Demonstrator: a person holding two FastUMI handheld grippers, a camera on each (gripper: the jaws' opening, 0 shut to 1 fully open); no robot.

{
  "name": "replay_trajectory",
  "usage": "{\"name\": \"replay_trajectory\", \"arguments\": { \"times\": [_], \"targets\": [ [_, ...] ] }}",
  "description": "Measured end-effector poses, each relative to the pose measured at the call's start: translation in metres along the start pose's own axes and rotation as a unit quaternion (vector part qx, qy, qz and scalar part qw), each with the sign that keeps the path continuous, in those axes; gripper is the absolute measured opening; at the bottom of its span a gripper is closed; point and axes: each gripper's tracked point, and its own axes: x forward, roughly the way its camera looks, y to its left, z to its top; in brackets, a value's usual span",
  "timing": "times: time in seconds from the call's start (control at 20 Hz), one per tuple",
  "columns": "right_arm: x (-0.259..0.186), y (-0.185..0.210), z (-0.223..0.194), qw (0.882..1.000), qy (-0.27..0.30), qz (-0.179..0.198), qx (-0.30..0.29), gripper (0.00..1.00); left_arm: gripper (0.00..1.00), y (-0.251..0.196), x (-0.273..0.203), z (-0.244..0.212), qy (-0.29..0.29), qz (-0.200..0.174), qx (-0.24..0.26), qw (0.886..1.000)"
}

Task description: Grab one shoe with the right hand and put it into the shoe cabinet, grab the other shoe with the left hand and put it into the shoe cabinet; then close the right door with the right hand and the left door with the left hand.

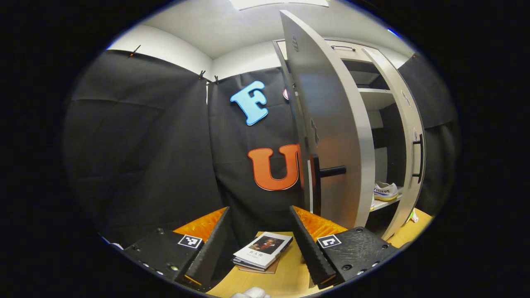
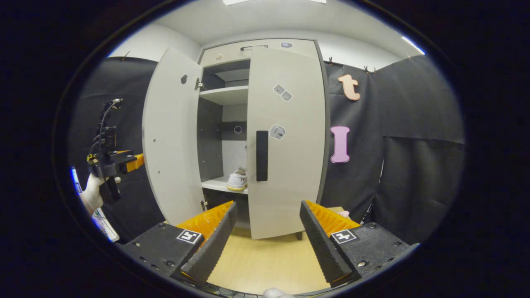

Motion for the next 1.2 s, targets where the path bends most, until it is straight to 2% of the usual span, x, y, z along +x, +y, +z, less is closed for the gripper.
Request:
{"name": "replay_trajectory", "arguments": {
  "times": [0.4, 0.45, 0.5, 0.75, 0.8, 0.95, 1.2],
  "targets": [
    [-0.01, -0.025, -0.001, 1.0, -0.004, -0.007, 0.004, 0.97, 0.86, -0.104, -0.004, 0.019, -0.018, -0.087, -0.002, 0.996],
    [-0.012, -0.029, 0.001, 1.0, -0.005, -0.01, 0.004, 0.97, 0.81, -0.112, -0.006, 0.017, -0.012, -0.094, -0.007, 0.995],
    [-0.015, -0.033, 0.001, 1.0, -0.007, -0.014, 0.005, 0.99, 0.97, -0.125, -0.006, 0.018, -0.011, -0.099, -0.013, 0.995],
    [-0.022, -0.046, 0.007, 1.0, -0.017, -0.025, 0.007, 0.99, 1.0, -0.135, -0.018, 0.025, -0.022, -0.098, -0.005, 0.995],
    [-0.022, -0.046, 0.008, 0.999, -0.018, -0.025, 0.007, 0.97, 0.96, -0.136, -0.022, 0.026, -0.022, -0.098, -0.005, 0.995],
    [-0.023, -0.044, 0.009, 1.0, -0.019, -0.022, 0.009, 0.99, 0.96, -0.134, -0.033, 0.027, -0.018, -0.094, -0.009, 0.995],
    [-0.031, -0.038, 0.015, 0.999, -0.028, -0.023, 0.009, 0.99, 0.96, -0.134, -0.066, 0.03, -0.002, -0.101, -0.038, 0.994]
  ]
}}
